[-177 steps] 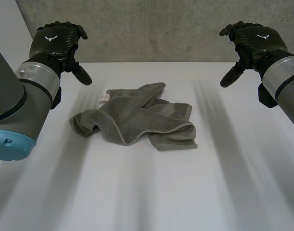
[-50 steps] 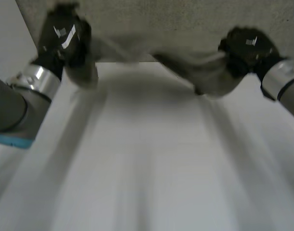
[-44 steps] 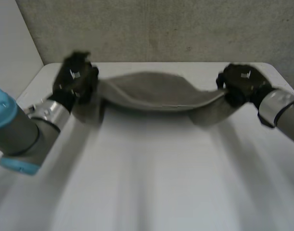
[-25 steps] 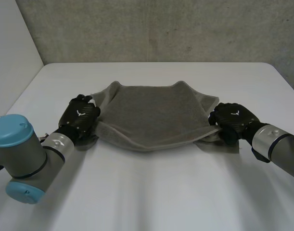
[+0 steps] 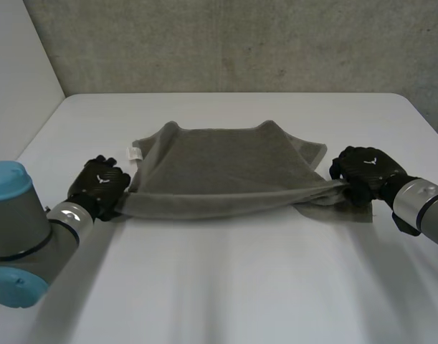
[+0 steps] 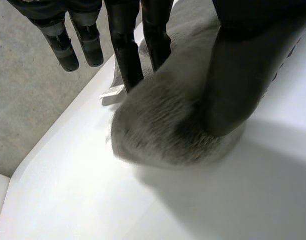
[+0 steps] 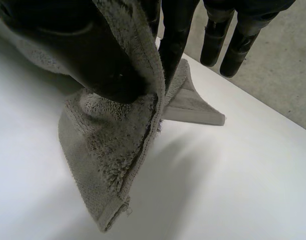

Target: Fold the towel.

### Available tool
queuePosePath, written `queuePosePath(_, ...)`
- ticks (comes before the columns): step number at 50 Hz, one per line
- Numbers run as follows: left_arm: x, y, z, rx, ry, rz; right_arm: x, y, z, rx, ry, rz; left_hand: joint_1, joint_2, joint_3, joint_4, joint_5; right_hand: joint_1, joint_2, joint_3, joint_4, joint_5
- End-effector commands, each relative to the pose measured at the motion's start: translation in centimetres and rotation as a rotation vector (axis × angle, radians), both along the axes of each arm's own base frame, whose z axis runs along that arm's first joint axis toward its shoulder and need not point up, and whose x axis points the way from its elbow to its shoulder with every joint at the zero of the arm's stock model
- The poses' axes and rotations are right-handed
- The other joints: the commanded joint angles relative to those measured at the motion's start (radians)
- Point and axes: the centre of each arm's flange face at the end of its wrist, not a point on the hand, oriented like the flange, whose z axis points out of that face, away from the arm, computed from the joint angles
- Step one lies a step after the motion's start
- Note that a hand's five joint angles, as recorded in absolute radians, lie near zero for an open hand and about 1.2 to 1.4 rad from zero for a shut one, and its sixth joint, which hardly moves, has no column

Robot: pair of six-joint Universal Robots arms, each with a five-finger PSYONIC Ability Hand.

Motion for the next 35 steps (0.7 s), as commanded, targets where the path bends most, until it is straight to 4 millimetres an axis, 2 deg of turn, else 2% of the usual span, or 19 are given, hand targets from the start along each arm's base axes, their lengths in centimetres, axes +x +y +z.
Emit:
queuePosePath(1,0.6,-0.2,1.7,0.002,-0.001,0.012,-0.2,-0.3,0.2,-0.006,0.000,-0.009,-0.013,-0.023,-0.052,-0.059,-0.002,0.079,0.068,-0.044,-0.076,0.058)
queuePosePath(5,0.7,-0.1,2.0,0.003,0.003,0.005,-0.2,-0.2,0.2,-0.008,0.001,-0.007,0.031,0.021,-0.052,-0.059,0.042,0.079,0.068,-0.044,-0.076,0.058)
queuePosePath(7,0.7,0.0,2.2,0.016,0.010,-0.007,-0.2,-0.2,0.3,-0.007,0.001,-0.007,0.215,0.205,-0.052,-0.059,0.226,0.079,0.068,-0.044,-0.076,0.058)
queuePosePath(10,0.5,0.5,2.0,0.044,0.017,-0.038,-0.1,-0.1,0.3,-0.007,0.002,-0.005,0.239,0.230,-0.052,-0.059,0.250,0.079,0.068,-0.044,-0.076,0.058)
queuePosePath(24,0.1,1.2,1.6,0.088,0.022,-0.075,0.2,0.2,0.3,-0.002,0.001,0.004,0.236,0.227,-0.052,-0.059,0.247,0.079,0.068,-0.044,-0.076,0.058)
queuePosePath(35,0.1,1.8,2.2,0.119,0.014,-0.081,0.2,0.4,1.1,-0.012,-0.002,0.009,0.037,0.027,-0.052,-0.059,0.048,0.079,0.068,-0.044,-0.076,0.058)
